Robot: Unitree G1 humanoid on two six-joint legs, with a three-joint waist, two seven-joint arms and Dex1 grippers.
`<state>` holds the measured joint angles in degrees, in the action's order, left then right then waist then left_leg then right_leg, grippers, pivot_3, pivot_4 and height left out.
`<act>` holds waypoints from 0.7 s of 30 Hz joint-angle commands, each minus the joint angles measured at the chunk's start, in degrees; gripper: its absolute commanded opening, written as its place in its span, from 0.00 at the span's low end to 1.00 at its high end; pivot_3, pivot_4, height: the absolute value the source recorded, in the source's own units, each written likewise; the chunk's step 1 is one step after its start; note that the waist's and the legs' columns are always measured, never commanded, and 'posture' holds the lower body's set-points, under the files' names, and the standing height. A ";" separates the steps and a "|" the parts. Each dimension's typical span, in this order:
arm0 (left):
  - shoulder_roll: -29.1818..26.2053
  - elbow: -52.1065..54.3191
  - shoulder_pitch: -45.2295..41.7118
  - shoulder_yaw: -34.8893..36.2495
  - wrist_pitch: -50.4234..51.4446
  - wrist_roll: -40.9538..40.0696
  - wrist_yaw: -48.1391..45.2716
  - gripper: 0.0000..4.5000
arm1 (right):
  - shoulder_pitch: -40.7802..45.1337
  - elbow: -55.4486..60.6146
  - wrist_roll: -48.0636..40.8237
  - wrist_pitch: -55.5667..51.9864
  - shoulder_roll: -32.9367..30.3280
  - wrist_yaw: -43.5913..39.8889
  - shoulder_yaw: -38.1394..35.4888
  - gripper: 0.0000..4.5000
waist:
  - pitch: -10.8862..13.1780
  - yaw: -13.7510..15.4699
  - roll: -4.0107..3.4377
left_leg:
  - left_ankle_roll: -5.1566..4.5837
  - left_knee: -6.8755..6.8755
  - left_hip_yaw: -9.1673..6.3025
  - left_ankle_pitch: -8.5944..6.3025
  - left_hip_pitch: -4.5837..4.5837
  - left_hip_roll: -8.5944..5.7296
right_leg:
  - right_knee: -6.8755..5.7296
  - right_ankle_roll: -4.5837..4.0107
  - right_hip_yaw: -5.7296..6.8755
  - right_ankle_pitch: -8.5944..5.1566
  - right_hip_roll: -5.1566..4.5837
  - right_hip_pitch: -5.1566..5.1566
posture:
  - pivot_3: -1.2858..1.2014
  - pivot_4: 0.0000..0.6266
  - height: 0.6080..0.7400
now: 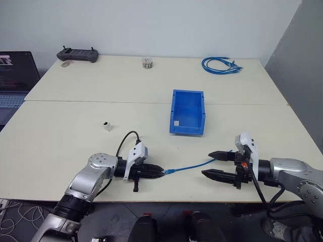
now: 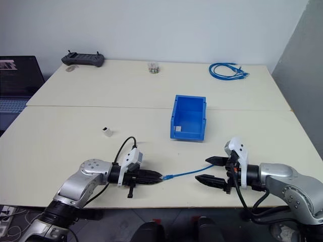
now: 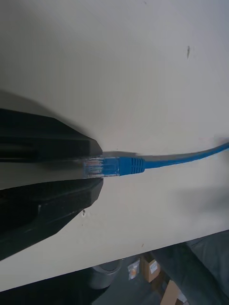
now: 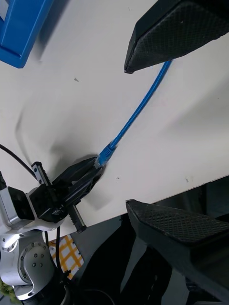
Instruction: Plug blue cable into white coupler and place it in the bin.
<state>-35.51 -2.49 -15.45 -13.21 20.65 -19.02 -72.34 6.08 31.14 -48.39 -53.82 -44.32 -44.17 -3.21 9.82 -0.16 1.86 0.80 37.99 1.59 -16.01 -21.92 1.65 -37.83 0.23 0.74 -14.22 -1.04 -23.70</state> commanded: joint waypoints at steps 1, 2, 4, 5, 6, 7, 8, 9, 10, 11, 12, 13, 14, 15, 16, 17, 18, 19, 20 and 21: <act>0.35 2.34 0.30 1.10 0.81 -0.77 1.31 0.05 | -0.14 0.68 0.56 1.43 -0.63 -1.14 -0.17 1.00 | 0.00 0.03 0.00 | 0.00 0.00 0.00 0.00 0.00 0.00 | 0.00 0.00 0.00 0.00 0.00 0.00 | 0.52 0.24 1.00; 0.50 2.93 -0.17 2.01 2.38 -1.58 2.33 0.05 | -0.43 0.92 0.01 0.94 -0.62 -1.07 -0.41 1.00 | 0.00 0.03 0.00 | 0.00 0.00 0.00 0.00 0.00 0.00 | 0.00 0.00 0.01 0.00 0.00 0.00 | 0.52 0.24 1.00; 0.62 4.28 -1.49 4.73 7.33 -4.76 4.24 0.05 | -1.04 1.59 -3.15 -1.43 -0.44 -0.70 -1.54 1.00 | 0.01 0.03 0.02 | 0.00 0.01 -0.01 0.00 0.00 0.00 | 0.00 0.01 0.00 0.00 0.00 0.00 | 0.52 0.24 1.00; 0.65 5.00 -2.22 6.17 10.10 -6.60 5.07 0.05 | -1.30 1.88 -5.15 -2.86 -0.36 -0.51 -2.25 1.00 | 0.03 0.02 0.05 | 0.00 0.01 -0.01 0.00 -0.01 0.00 | 0.00 0.01 0.00 0.00 0.00 0.00 | 0.52 0.24 1.00; 0.77 5.93 -3.05 7.63 13.50 -8.89 5.93 0.05 | -1.50 1.98 -7.01 -4.23 -0.33 -0.45 -2.76 1.00 | 0.06 0.01 0.10 | 0.00 0.01 -0.02 0.00 -0.03 0.01 | 0.00 0.01 0.01 0.00 0.00 -0.01 | 0.52 0.24 1.00; 1.50 7.85 -4.89 10.64 20.75 -14.50 8.29 0.05 | -1.86 1.83 -9.36 -5.89 -0.25 -0.30 -3.19 1.00 | 0.07 0.01 0.12 | 0.00 0.01 -0.05 0.00 -0.03 0.03 | -0.01 0.01 0.04 0.00 0.00 -0.01 | 0.52 0.24 1.00; 2.45 9.35 -6.75 13.52 27.60 -20.10 10.84 0.05 | -2.16 1.44 -11.19 -7.20 0.00 0.08 -3.48 1.00 | 0.09 0.01 0.14 | 0.00 0.02 -0.06 0.00 -0.03 0.03 | -0.03 0.01 0.04 0.00 0.00 -0.01 | 0.52 0.24 1.00; 3.38 10.72 -8.42 16.21 34.06 -25.63 13.40 0.05 | -2.37 0.85 -12.84 -8.33 0.49 0.73 -3.71 1.00 | 0.12 0.00 0.20 | 0.00 0.03 -0.07 0.00 -0.04 0.03 | -0.04 0.01 0.05 0.00 0.00 -0.01 | 0.52 0.24 1.00; 4.27 12.21 -9.72 18.46 39.35 -30.59 15.79 0.05 | -2.31 0.03 -14.92 -9.57 1.31 1.63 -3.91 1.00 | 0.14 0.00 0.25 | 0.00 0.06 -0.09 0.00 -0.06 0.03 | -0.04 0.02 0.06 0.01 0.00 -0.01 | 0.52 0.24 1.00; 5.15 13.40 -10.73 20.30 43.65 -35.07 17.99 0.05 | -1.79 -1.02 -17.53 -10.81 2.47 2.96 -4.17 1.00 | 0.15 -0.02 0.27 | 0.00 0.08 -0.11 0.00 -0.09 0.03 | -0.03 0.03 0.08 0.01 0.00 -0.01 | 0.52 0.24 1.00; 5.92 14.52 -11.43 21.74 47.00 -38.73 19.98 0.05 | -0.93 -2.04 -20.03 -11.78 3.77 4.67 -4.43 1.00 | 0.15 -0.03 0.27 | 0.00 0.08 -0.11 0.00 -0.09 0.02 | -0.01 0.05 0.07 0.02 0.00 0.00 | 0.52 0.24 1.00; 6.55 15.40 -11.89 22.96 49.76 -42.21 21.83 0.05 | 0.25 -3.02 -23.01 -12.58 5.24 6.85 -4.62 1.00 | 0.14 -0.14 0.26 | 0.00 0.08 -0.10 0.00 -0.08 0.00 | 0.01 0.05 0.06 0.02 -0.01 0.02 | 0.52 0.24 1.00; 7.15 15.94 -12.16 23.81 51.76 -44.84 23.56 0.05 | 1.47 -3.90 -25.81 -13.05 6.49 8.74 -4.76 1.00 | 0.14 -0.37 0.26 | 0.00 0.07 -0.06 0.00 -0.05 -0.02 | 0.02 0.06 0.01 0.02 -0.01 0.03 | 0.52 0.24 1.00; 7.67 16.43 -12.26 24.35 53.19 -46.89 25.06 0.05 | 2.71 -4.76 -28.15 -13.28 7.72 10.65 -4.82 1.00 | 0.15 -0.67 0.26 | 0.01 0.07 -0.01 0.00 -0.04 0.00 | 0.00 0.06 -0.05 0.02 -0.02 0.03 | 0.52 0.24 1.00; 8.09 16.93 -12.20 24.66 54.35 -48.79 26.48 0.05 | 4.05 -5.64 -30.25 -13.39 8.91 12.90 -4.80 1.00 | 0.15 -0.86 0.26 | 0.01 0.08 -0.01 0.00 -0.03 -0.01 | -0.02 0.07 -0.06 0.03 -0.02 0.03 | 0.52 0.24 1.00; 8.36 17.51 -11.94 24.73 55.19 -50.37 27.64 0.05 | 5.60 -6.84 -33.76 -13.20 10.25 15.84 -4.61 1.00 | 0.15 -0.98 0.25 | 0.01 0.09 -0.02 0.01 -0.01 0.00 | -0.07 0.07 -0.06 0.03 -0.02 0.03 | 0.52 0.24 1.00; 8.46 18.12 -11.59 24.49 55.63 -51.33 28.45 0.05 | 6.85 -7.70 -37.00 -13.04 11.06 18.19 -4.37 1.00 | 0.15 -1.14 0.26 | 0.02 0.09 -0.04 0.01 0.00 0.00 | -0.09 0.07 -0.05 0.03 -0.01 0.02 | 0.52 0.24 1.00; 8.51 18.51 -11.32 24.27 55.88 -52.12 29.19 0.05 | 7.80 -8.19 -39.69 -12.92 11.45 19.93 -4.09 1.00 | 0.15 -1.21 0.26 | 0.02 0.09 -0.06 0.01 0.01 0.01 | -0.12 0.07 -0.04 0.03 -0.01 0.03 | 0.52 0.24 1.00; 8.55 18.50 -11.17 24.27 56.10 -53.05 29.92 0.05 | 8.51 -8.44 -42.06 -12.73 11.65 21.43 -3.71 1.00 | 0.15 -1.26 0.26 | 0.02 0.08 -0.08 0.01 0.03 0.01 | -0.15 0.06 -0.03 0.03 0.00 0.03 | 0.52 0.24 1.00; 8.45 18.41 -11.13 24.21 56.22 -53.86 30.42 0.05 | 9.15 -8.57 -44.32 -12.52 11.56 22.84 -3.28 1.00 | 0.15 -1.31 0.26 | 0.02 0.07 -0.08 0.01 0.04 0.00 | -0.15 0.06 -0.03 0.03 0.01 0.03 | 0.52 0.24 1.00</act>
<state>-27.10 14.20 -26.54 9.57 76.31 -70.09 -43.03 13.98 22.06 -86.49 -67.02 -32.75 -24.06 -6.10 9.98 -1.46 2.11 0.82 38.07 1.51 -16.00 -21.88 1.65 -37.99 0.29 0.71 -14.19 -1.04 -23.67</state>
